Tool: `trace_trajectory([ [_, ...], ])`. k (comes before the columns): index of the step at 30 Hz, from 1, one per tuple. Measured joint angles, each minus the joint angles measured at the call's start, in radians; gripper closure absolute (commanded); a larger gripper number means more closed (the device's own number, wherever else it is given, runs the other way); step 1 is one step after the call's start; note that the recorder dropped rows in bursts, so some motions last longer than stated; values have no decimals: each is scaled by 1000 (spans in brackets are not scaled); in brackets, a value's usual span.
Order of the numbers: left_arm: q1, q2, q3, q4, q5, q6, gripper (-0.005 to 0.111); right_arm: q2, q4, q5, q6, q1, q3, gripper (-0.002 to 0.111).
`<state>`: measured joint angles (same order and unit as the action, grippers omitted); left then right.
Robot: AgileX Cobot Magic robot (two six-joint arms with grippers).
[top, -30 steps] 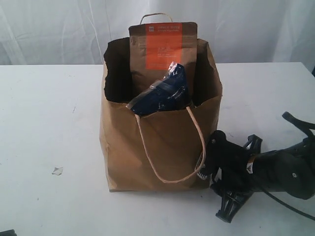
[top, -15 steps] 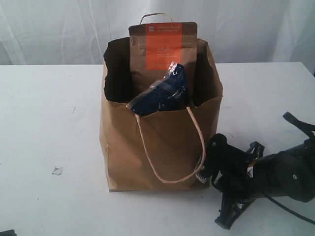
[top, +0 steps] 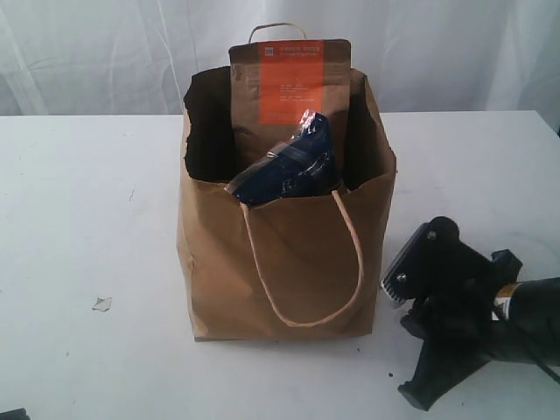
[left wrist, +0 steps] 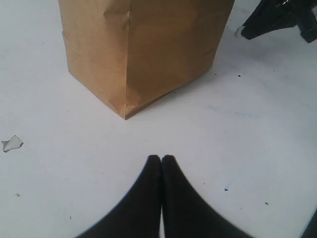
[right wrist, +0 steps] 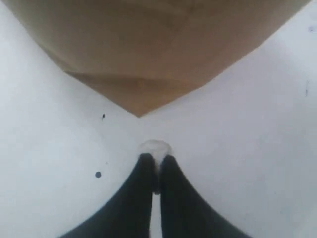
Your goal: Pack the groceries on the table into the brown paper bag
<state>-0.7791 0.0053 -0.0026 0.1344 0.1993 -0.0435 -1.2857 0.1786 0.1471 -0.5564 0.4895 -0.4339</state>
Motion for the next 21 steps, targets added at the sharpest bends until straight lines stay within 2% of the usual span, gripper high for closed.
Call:
trace_trajectory([
  [12, 0, 0, 0, 0, 0, 0, 107, 368, 102, 147, 43, 0, -50, 108],
  [21, 0, 0, 0, 0, 0, 0, 107, 414, 73, 285, 104, 0, -295, 108],
])
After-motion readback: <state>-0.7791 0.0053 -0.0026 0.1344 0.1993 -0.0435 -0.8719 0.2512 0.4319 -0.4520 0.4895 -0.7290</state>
